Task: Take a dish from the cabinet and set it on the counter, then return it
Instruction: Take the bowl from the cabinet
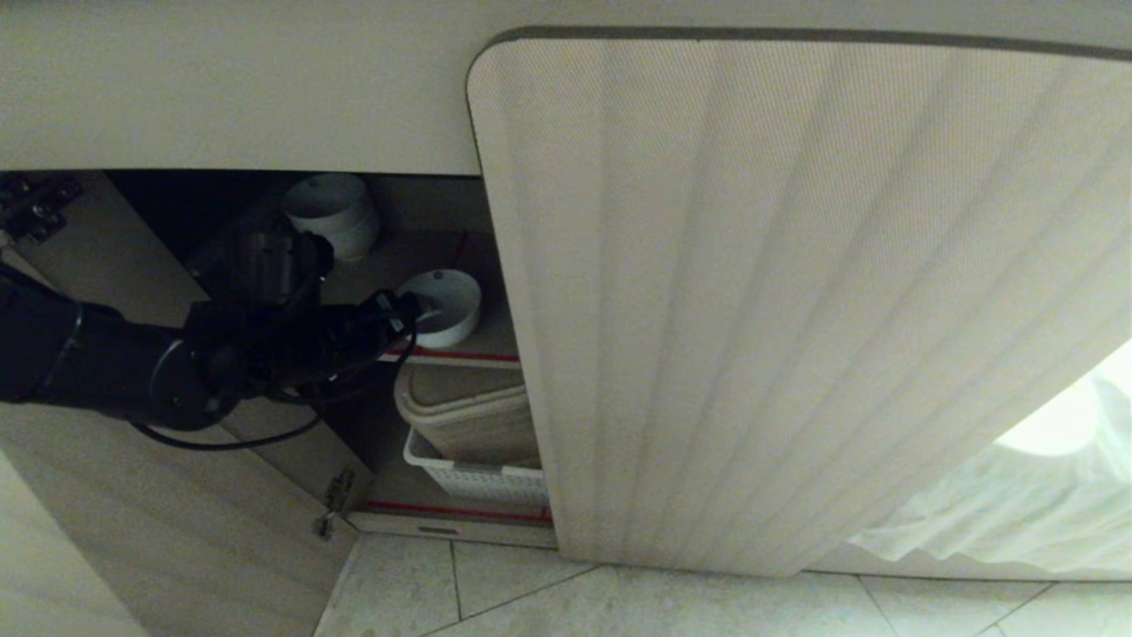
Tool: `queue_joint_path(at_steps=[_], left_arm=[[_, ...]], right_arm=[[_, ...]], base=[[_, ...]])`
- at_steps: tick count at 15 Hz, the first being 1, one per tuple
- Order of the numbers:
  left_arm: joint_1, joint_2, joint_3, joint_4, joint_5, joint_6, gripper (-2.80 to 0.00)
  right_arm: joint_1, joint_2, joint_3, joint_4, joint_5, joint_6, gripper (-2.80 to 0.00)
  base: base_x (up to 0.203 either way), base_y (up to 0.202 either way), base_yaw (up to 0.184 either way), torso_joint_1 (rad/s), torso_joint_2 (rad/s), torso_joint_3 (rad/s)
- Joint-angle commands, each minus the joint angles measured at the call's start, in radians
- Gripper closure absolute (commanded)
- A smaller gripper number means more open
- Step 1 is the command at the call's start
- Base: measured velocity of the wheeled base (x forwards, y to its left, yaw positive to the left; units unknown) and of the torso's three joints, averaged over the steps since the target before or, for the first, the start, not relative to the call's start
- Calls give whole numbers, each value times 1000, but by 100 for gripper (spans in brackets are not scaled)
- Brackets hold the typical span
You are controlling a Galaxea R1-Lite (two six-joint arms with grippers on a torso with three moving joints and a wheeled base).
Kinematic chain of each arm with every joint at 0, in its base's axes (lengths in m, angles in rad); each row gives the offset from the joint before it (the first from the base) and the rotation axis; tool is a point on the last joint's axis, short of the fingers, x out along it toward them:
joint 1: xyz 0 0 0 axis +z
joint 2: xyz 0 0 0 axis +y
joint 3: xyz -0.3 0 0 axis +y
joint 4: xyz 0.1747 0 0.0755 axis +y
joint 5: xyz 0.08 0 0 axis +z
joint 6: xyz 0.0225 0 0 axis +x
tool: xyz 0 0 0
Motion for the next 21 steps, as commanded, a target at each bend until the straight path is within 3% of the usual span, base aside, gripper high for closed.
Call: queue_joint_path(at_steps=[1, 5, 21], left_arm=[[-4, 4, -10, 1, -1, -2, -280], [-8, 14, -44, 54, -1, -2, -280], [-7, 83, -142, 84, 22, 4, -280]], right_arm=[[0, 0, 0, 0, 0, 0, 0], [0, 0, 0, 0, 0, 0, 0], [0, 0, 0, 0, 0, 0, 0]], base=[[0, 0, 0, 0, 0, 0], [0, 0, 0, 0, 0, 0], [0, 0, 0, 0, 0, 0]])
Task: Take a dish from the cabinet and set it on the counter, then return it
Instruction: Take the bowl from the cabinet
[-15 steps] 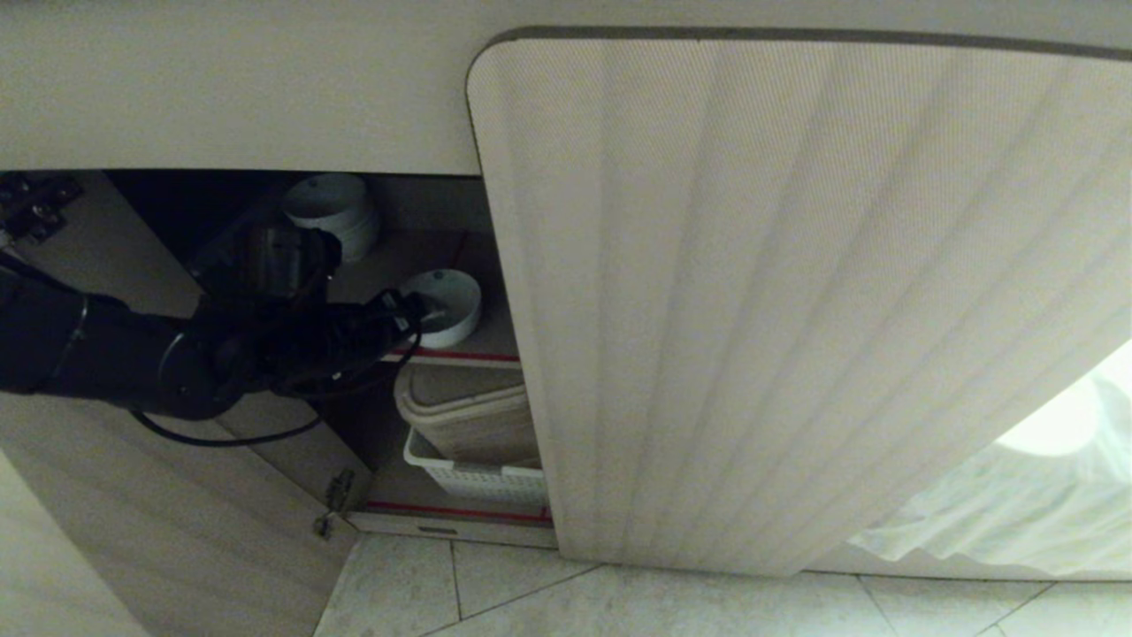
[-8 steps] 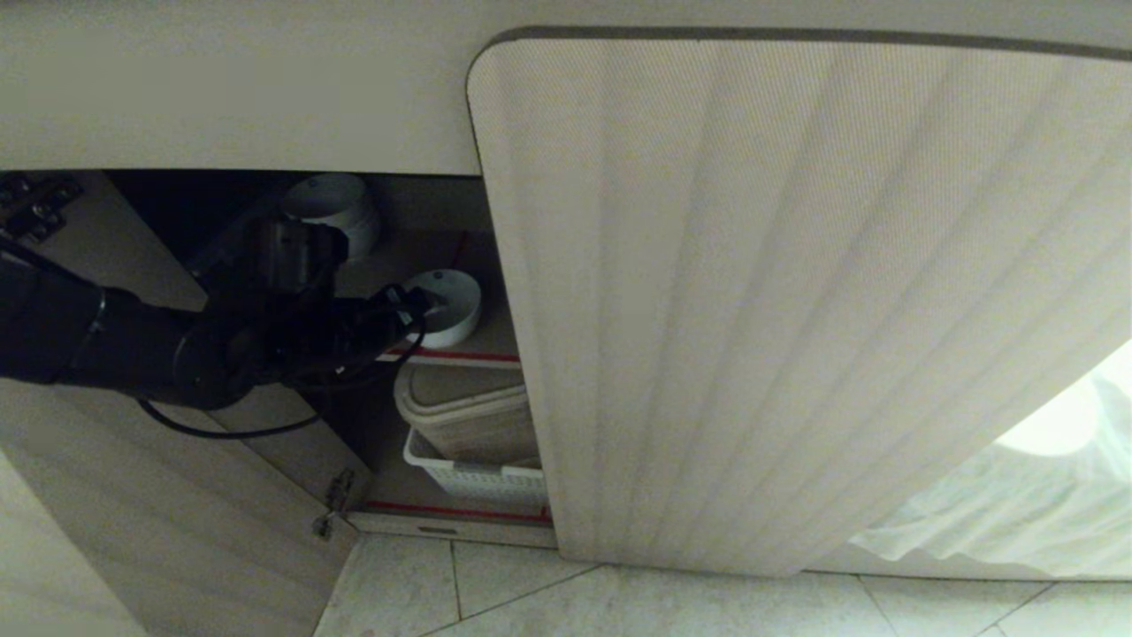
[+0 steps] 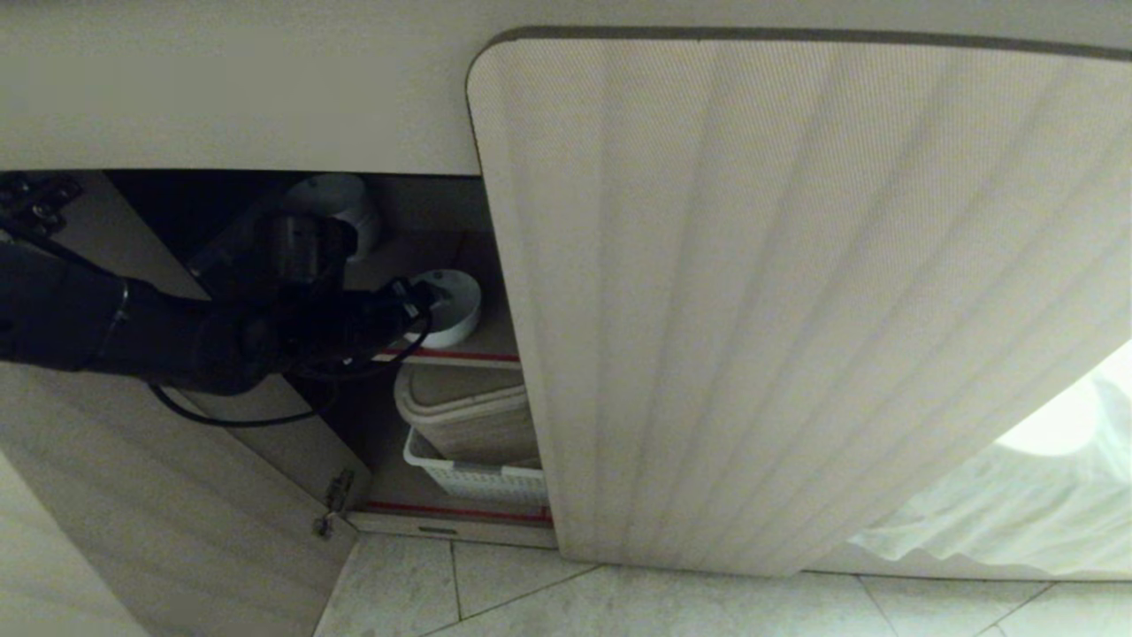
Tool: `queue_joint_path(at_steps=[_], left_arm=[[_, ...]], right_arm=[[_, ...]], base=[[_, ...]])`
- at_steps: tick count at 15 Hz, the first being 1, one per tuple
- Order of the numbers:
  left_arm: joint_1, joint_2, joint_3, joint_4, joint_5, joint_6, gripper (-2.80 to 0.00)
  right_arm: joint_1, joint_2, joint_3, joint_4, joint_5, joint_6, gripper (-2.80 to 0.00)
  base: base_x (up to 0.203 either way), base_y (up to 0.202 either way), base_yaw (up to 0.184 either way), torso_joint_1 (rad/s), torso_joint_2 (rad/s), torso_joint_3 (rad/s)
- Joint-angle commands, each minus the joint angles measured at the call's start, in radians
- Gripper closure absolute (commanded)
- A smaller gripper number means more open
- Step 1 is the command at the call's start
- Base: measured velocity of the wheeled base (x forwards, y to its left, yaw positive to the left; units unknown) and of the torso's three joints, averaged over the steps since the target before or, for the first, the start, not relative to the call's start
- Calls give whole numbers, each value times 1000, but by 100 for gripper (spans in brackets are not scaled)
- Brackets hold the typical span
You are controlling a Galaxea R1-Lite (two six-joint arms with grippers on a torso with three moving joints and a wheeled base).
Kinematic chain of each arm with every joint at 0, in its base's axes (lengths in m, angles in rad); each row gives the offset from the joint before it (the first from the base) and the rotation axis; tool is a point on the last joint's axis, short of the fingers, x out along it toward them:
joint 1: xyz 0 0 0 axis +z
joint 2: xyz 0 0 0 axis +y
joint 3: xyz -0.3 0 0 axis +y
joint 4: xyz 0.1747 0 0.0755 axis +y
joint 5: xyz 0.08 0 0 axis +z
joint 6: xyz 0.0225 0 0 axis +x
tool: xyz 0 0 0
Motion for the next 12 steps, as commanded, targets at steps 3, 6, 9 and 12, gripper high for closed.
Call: queue_joint_path(at_steps=[3, 6, 9, 12], left_arm=[[0, 11, -8, -2, 0, -2, -280], [0, 14, -9, -4, 0, -3, -280], [-3, 16, -11, -4, 6, -2, -280], [-12, 16, -11, -4, 17, -1, -280]], right_arm=[[1, 0, 0, 0, 0, 0, 0], [0, 0, 0, 0, 0, 0, 0], [1, 0, 0, 0, 0, 0, 0], [0, 0, 0, 0, 0, 0, 0]], base=[[0, 0, 0, 0, 0, 0], [0, 0, 0, 0, 0, 0], [0, 0, 0, 0, 0, 0], [0, 0, 0, 0, 0, 0]])
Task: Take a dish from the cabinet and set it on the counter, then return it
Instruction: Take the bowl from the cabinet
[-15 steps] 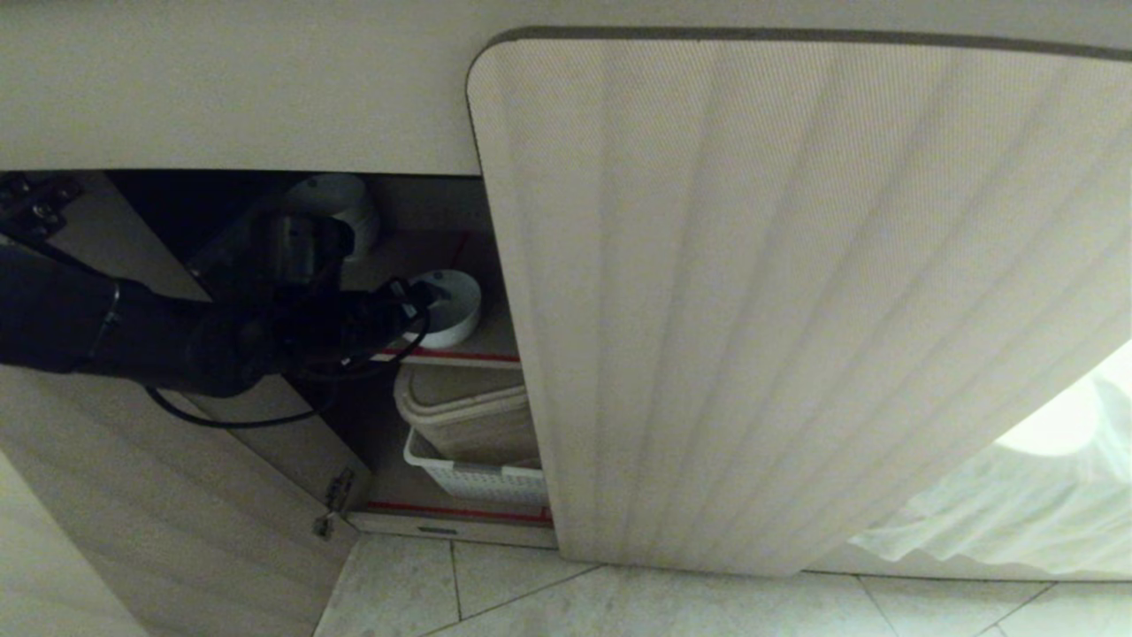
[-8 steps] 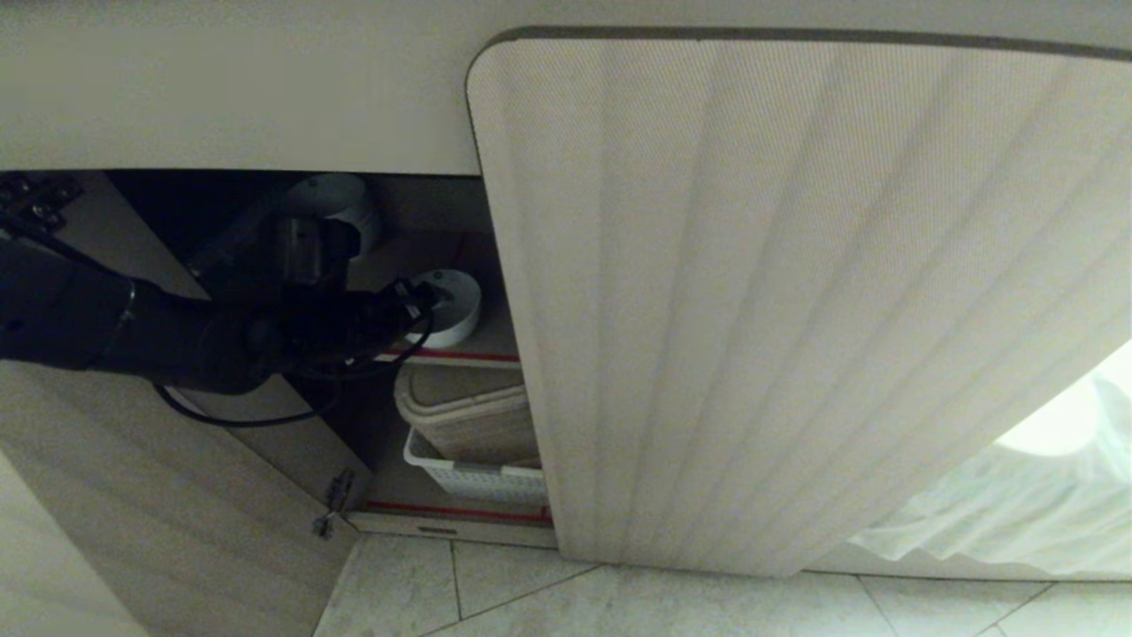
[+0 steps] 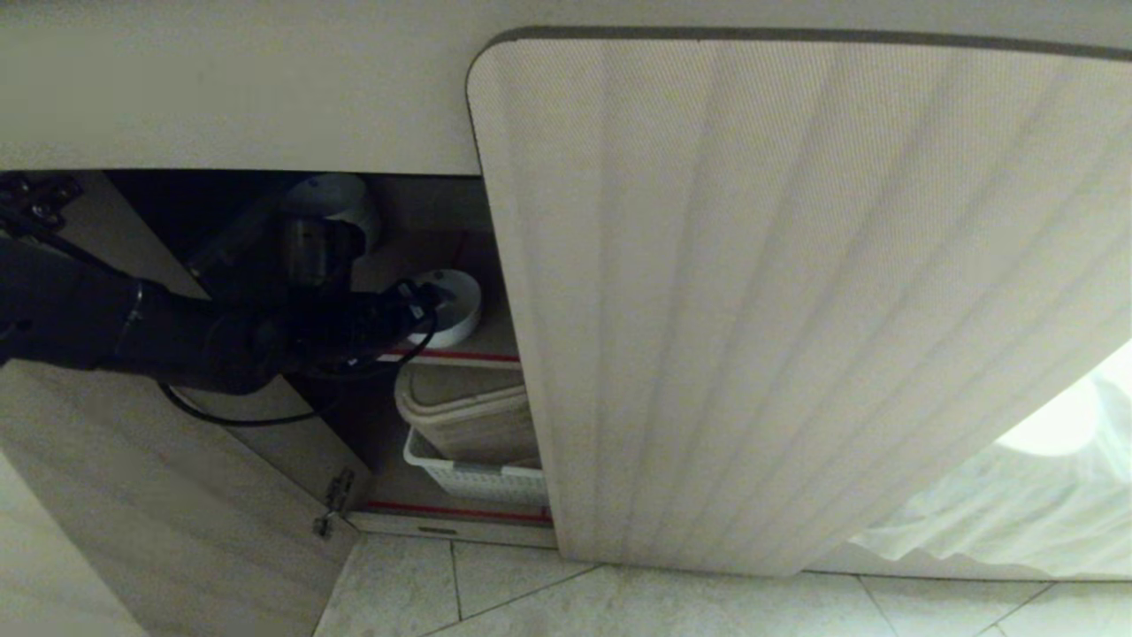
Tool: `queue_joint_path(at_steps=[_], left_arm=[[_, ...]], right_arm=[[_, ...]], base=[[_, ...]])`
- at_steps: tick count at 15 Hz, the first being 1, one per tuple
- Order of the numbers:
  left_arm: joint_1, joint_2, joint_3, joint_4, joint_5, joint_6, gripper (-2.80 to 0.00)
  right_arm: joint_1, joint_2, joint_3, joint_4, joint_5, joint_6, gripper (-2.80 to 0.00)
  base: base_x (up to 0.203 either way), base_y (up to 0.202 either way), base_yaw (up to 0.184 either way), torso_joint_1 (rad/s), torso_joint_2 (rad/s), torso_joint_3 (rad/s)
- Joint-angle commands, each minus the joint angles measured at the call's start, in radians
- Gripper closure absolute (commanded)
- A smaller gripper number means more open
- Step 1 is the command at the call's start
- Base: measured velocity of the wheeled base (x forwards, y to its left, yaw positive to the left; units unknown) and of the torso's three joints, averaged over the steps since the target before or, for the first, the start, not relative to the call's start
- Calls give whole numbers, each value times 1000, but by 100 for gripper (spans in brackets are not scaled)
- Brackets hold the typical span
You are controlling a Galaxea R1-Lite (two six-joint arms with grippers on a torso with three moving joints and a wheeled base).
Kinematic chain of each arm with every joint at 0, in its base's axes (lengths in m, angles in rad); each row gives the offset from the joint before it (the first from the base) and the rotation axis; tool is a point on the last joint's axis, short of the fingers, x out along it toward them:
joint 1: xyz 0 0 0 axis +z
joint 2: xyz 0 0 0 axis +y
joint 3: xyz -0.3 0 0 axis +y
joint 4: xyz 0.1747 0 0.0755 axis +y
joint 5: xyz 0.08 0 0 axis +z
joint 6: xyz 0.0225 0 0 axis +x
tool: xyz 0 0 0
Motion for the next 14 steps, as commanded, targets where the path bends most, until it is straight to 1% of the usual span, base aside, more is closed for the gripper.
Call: queue_joint_path(at_steps=[1, 2, 14], left_arm=[[-2, 2, 0, -2, 15, 2, -65], [-2, 2, 0, -2, 18, 8, 0], [3, -4, 5, -2, 24, 8, 0]], right_arm=[[0, 0, 0, 0, 0, 0, 0], [0, 0, 0, 0, 0, 0, 0], [0, 0, 0, 0, 0, 0, 0]], base=[[0, 0, 0, 0, 0, 0], [0, 0, 0, 0, 0, 0], [0, 0, 0, 0, 0, 0]])
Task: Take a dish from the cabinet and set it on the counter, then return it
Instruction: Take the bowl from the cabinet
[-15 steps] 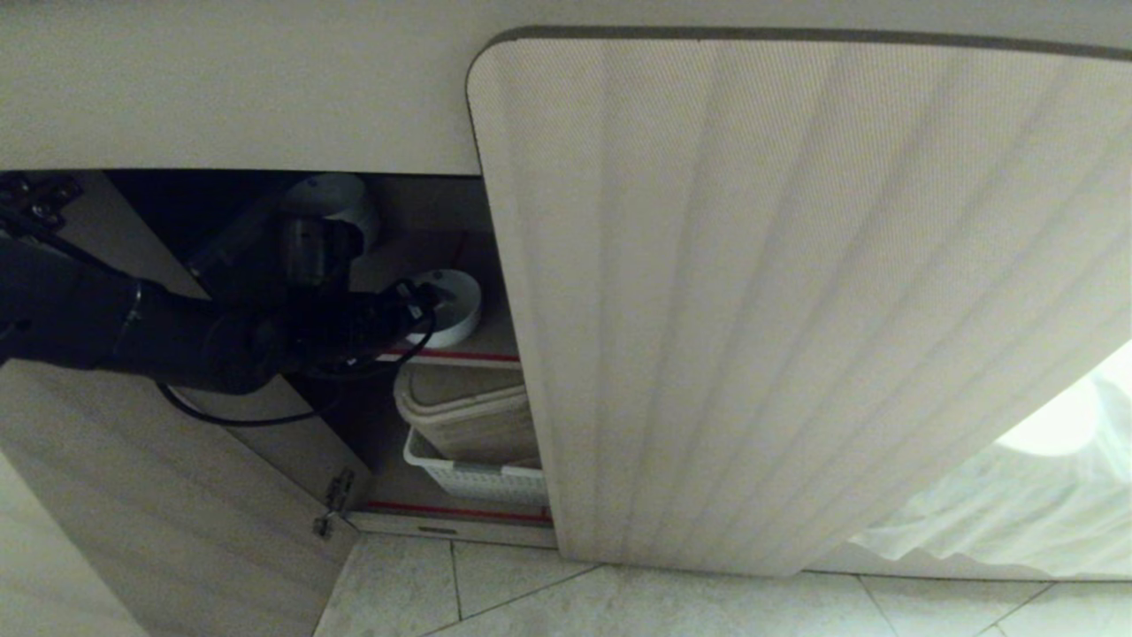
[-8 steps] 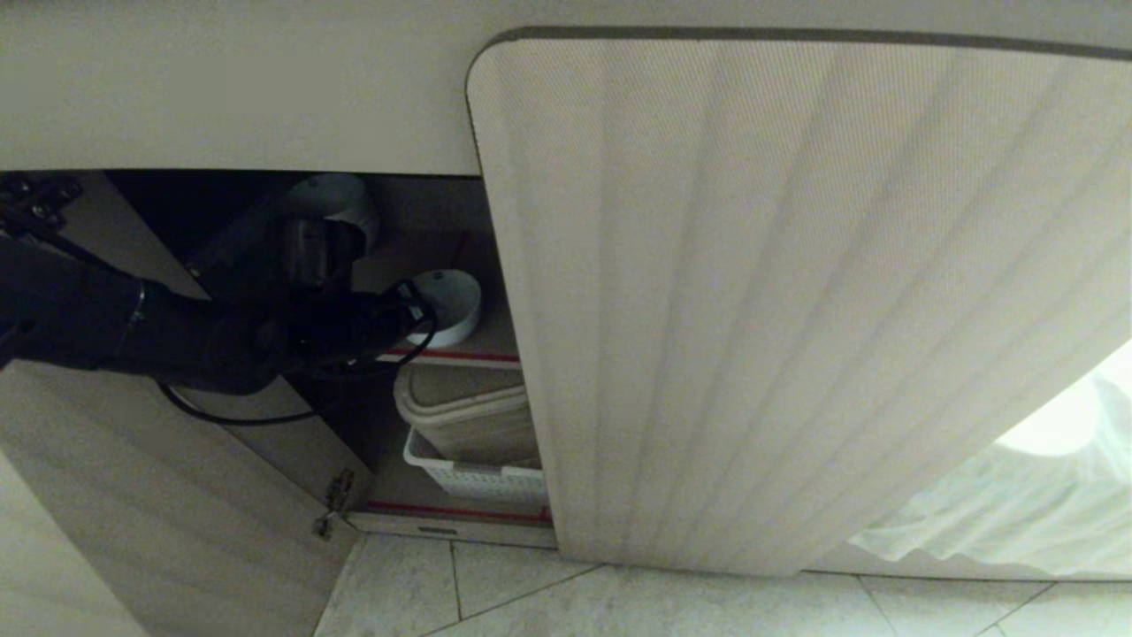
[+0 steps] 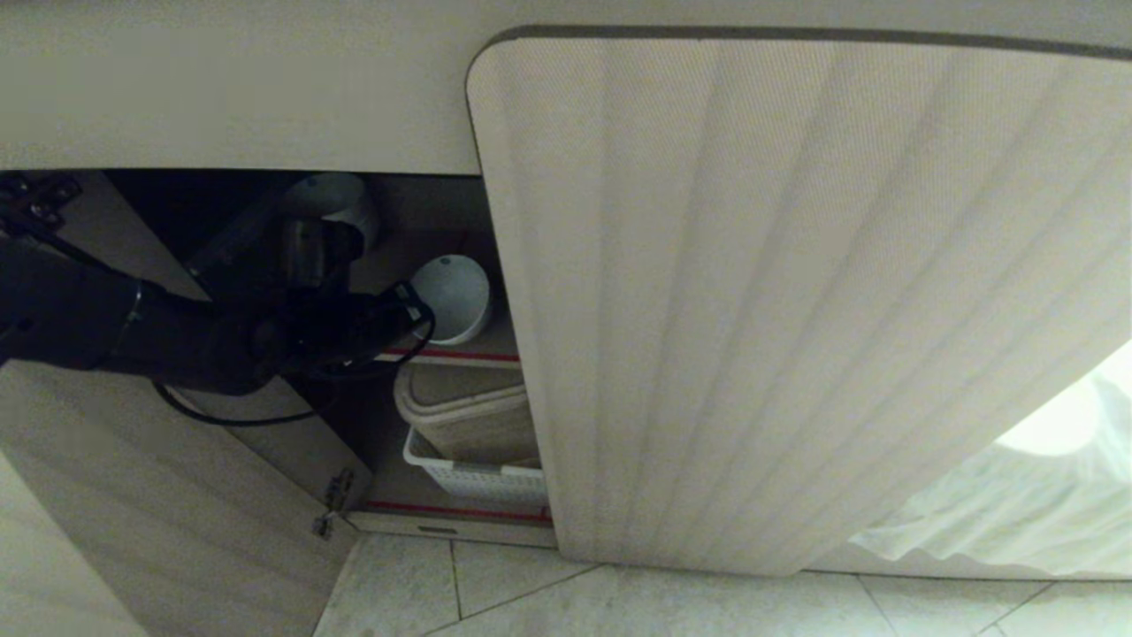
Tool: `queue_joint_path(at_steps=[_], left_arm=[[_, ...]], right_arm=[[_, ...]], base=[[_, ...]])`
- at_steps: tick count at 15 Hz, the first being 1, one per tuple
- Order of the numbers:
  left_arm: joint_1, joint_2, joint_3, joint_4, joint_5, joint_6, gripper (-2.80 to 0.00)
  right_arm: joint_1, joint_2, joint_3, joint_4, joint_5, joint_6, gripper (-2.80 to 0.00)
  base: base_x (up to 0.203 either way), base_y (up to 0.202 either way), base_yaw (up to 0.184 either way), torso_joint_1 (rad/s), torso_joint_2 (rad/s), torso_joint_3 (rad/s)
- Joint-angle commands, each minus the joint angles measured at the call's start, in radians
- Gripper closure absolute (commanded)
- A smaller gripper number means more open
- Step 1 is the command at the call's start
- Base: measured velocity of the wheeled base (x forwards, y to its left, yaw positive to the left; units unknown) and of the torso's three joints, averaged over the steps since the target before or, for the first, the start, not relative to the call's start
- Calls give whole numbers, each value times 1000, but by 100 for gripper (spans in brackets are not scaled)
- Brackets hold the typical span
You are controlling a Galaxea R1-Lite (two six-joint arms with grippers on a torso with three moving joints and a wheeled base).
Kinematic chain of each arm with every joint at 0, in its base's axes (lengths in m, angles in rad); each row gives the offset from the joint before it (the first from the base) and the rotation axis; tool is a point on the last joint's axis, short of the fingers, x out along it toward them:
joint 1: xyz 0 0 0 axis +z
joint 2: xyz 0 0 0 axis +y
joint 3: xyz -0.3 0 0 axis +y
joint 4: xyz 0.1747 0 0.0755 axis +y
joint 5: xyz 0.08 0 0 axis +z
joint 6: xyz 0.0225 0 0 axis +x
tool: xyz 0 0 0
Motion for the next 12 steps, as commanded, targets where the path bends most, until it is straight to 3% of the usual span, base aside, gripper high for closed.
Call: queue_joint_path(at_steps=[1, 12], left_arm=[[-1, -5, 3, -3, 0, -5, 0], [-5, -77, 56, 56, -14, -5, 0]], right_arm=[[0, 0, 0, 0, 0, 0, 0], [1, 0, 0, 0, 0, 0, 0]], base=[[0, 0, 0, 0, 0, 0], [0, 0, 0, 0, 0, 0]])
